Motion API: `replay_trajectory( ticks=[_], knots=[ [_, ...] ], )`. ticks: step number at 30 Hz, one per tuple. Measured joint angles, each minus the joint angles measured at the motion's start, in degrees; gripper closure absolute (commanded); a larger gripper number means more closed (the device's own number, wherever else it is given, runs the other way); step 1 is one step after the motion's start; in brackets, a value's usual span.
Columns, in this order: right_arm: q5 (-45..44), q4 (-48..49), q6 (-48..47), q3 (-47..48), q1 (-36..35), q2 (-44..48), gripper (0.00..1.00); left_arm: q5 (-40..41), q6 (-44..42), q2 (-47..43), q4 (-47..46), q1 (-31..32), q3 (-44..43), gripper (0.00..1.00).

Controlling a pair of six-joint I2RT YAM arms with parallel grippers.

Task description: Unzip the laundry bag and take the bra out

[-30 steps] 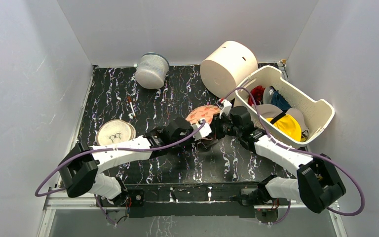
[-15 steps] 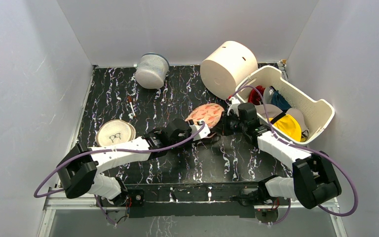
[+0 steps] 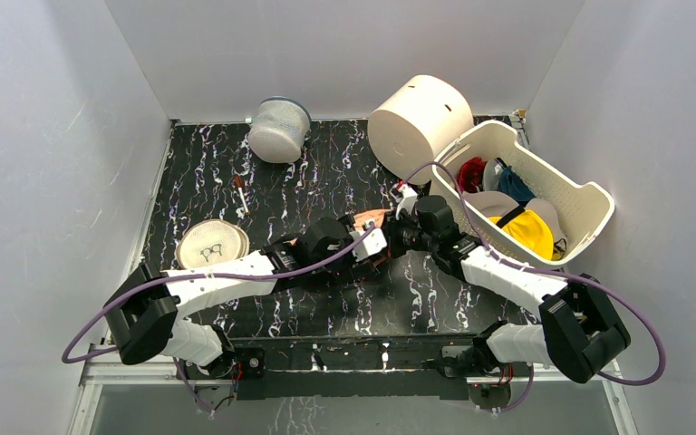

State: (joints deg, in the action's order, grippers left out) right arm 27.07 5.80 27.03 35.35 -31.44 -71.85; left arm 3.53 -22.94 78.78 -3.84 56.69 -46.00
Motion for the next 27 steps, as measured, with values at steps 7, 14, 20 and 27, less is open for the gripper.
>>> replay_trajectory(
  ticks=[7, 14, 20, 27],
  knots=[
    [0.09, 0.59, 1.31, 0.02, -1.36, -0.31, 1.0, 3.37, 1.09, 0.35, -0.07, 0.0, -0.57, 0.5],
    [-0.15, 0.63, 1.57, 0.02, -1.46, 0.13, 1.0, 6.38, 1.05, 1.53, -0.46, 0.0, -0.83, 0.74],
    [-0.81, 0.39, 1.18, 0.02, -1.46, 0.24, 1.0, 7.37, 0.59, 2.4, -0.46, 0.02, -1.03, 0.94],
    [-4.87, -1.49, -0.61, 0.02, -1.53, 1.81, 1.0, 9.77, -1.6, 2.34, -1.73, 0.04, -0.81, 1.0]
  ],
)
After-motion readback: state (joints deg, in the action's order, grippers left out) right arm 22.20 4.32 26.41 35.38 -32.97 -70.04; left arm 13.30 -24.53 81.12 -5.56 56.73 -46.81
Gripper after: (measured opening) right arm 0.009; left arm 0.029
